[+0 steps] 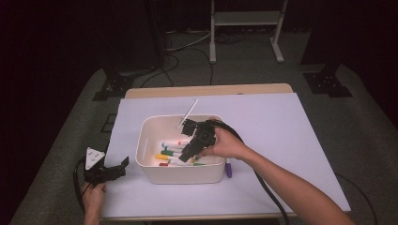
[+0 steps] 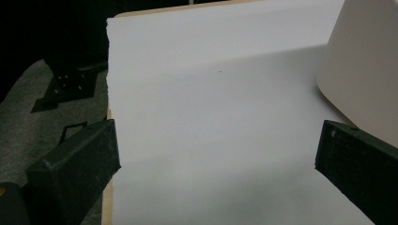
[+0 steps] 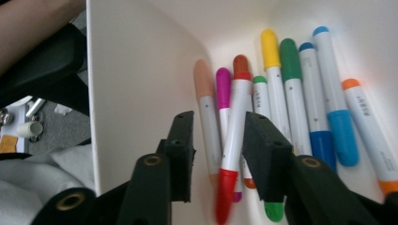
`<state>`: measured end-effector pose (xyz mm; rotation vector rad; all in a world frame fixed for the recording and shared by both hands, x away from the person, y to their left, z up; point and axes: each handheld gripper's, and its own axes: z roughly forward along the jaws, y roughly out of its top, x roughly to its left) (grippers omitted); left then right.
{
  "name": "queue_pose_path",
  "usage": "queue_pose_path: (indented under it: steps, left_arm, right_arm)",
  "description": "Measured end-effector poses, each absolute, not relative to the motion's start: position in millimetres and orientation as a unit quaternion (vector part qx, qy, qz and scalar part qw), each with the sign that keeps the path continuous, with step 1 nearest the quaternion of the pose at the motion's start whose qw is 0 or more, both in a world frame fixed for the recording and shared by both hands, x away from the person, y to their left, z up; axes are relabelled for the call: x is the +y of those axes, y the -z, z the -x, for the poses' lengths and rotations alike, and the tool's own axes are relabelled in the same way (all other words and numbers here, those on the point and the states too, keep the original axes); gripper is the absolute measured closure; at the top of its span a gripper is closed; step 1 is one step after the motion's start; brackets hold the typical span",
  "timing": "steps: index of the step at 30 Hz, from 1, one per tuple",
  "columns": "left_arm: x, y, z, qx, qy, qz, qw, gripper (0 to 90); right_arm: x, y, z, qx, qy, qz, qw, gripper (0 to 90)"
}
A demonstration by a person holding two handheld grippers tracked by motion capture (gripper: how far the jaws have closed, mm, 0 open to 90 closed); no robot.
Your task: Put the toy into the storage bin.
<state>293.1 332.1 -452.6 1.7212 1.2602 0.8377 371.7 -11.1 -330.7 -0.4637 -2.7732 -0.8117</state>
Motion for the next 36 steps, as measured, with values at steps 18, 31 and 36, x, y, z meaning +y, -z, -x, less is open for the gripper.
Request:
queue_pose_path:
  steps: [18,31,36]
  left_arm:
    - [331.4,452.6,-293.3,0.501,-0.335,-0.687,0.406,0.0]
    - [331.4,452.8,-293.5,0.503,-0.336,-0.685,0.406,0.0]
    - [331.6,452.8,-293.5,0.504,-0.335,-0.684,0.407,0.0]
  right_arm:
    - [-154.7,282.6,-353.2,-0.887,0.388,0.248,0.041,50.3]
    - [-191.5,358.4,-354.8,-0.877,0.357,0.320,0.035,48.7]
    - [-178.4,388.3,-357.2,-0.883,0.335,0.329,0.019,48.6]
